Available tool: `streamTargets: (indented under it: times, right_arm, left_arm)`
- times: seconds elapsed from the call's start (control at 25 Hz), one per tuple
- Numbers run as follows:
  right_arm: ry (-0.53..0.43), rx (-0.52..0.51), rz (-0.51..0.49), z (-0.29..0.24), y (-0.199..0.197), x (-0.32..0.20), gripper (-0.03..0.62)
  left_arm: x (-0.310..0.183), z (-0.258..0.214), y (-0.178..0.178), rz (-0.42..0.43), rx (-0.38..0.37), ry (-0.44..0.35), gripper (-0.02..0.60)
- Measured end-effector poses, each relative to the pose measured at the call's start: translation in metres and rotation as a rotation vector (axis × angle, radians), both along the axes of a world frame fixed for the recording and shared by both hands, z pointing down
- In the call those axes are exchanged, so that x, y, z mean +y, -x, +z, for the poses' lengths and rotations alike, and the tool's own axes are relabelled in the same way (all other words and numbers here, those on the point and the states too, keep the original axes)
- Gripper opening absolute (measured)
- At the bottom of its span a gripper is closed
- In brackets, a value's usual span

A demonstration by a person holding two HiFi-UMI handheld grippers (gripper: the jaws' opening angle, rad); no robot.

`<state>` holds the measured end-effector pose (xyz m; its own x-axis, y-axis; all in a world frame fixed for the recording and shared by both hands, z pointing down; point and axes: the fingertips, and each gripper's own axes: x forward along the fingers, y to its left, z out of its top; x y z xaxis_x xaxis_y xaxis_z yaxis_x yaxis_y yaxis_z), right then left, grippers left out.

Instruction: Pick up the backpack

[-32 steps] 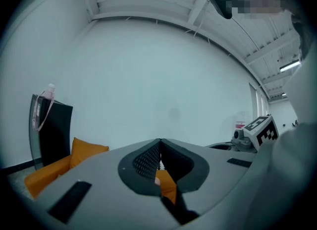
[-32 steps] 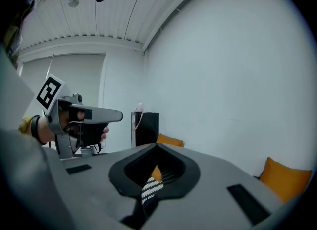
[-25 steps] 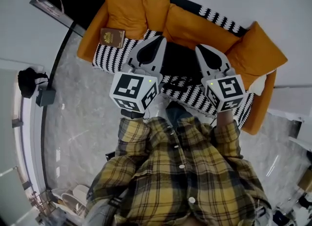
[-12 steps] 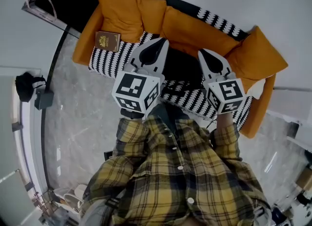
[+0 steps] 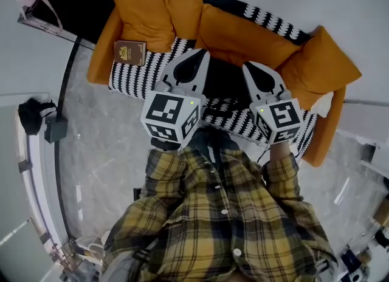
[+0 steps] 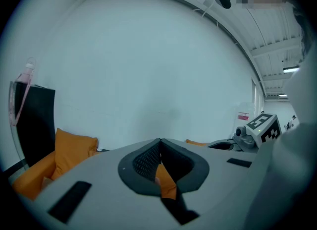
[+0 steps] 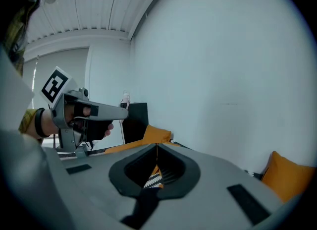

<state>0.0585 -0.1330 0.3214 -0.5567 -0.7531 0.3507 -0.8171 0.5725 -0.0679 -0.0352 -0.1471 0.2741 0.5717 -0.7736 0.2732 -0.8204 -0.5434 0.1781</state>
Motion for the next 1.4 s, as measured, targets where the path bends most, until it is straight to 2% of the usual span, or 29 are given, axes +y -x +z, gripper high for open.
streamTargets:
  times: [0.32, 0.64, 0.88, 1.4]
  right_arm:
    - [0.038, 0.003, 0.002, 0.029, 0.001, -0.005, 0.015]
    - [0.093, 0.037, -0.008, 0.073, -0.002, -0.012, 0.015]
    - [0.123, 0.065, -0.003, 0.106, -0.004, -0.016, 0.017]
    - [0.233, 0.106, 0.031, 0.192, -0.018, -0.012, 0.018]
  left_arm:
    - [0.000, 0.038, -0.004, 0.014, -0.028, 0.067, 0.017]
    - [-0.006, 0.085, 0.003, -0.006, -0.062, 0.134, 0.017]
    - [-0.005, 0.126, 0.011, -0.023, -0.043, 0.199, 0.018]
    - [0.000, 0.213, 0.024, -0.030, -0.061, 0.312, 0.020]
